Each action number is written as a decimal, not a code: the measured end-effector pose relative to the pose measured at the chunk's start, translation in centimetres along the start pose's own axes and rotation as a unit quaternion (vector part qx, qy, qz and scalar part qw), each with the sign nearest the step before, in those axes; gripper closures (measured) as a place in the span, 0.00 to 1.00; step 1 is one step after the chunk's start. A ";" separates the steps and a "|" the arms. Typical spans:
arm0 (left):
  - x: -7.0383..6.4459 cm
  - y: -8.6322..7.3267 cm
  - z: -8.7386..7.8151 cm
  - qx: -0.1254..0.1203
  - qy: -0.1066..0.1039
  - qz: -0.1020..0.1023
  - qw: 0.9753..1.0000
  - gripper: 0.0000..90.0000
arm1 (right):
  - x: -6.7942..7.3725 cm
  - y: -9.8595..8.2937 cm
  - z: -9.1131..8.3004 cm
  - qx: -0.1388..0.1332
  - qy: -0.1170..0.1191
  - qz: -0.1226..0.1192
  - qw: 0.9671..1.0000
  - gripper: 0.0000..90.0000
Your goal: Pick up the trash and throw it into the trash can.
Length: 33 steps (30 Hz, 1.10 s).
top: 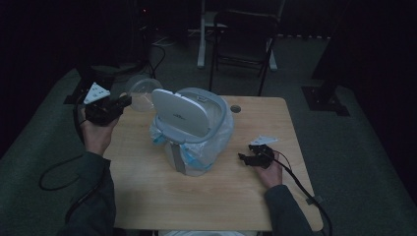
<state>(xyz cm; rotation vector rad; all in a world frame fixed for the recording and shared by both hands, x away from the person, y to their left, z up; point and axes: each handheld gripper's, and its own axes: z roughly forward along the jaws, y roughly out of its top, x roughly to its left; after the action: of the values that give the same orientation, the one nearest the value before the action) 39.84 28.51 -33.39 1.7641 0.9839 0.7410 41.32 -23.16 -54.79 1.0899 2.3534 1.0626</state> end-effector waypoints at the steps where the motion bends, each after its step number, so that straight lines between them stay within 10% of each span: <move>1: 0.0 0.1 0.0 0.000 0.000 0.000 1.000 0.94 | 0.0 0.0 0.0 0.000 0.000 0.000 1.000 0.38; 33: -1.4 5.1 0.1 -0.023 -0.021 0.032 0.999 0.94 | 0.0 0.0 0.0 0.000 0.000 0.000 1.000 0.38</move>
<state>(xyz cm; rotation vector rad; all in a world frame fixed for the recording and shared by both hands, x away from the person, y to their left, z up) 40.74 26.09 -28.77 1.7717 0.8780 0.7578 41.32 -23.16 -54.79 1.0899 2.3534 1.0629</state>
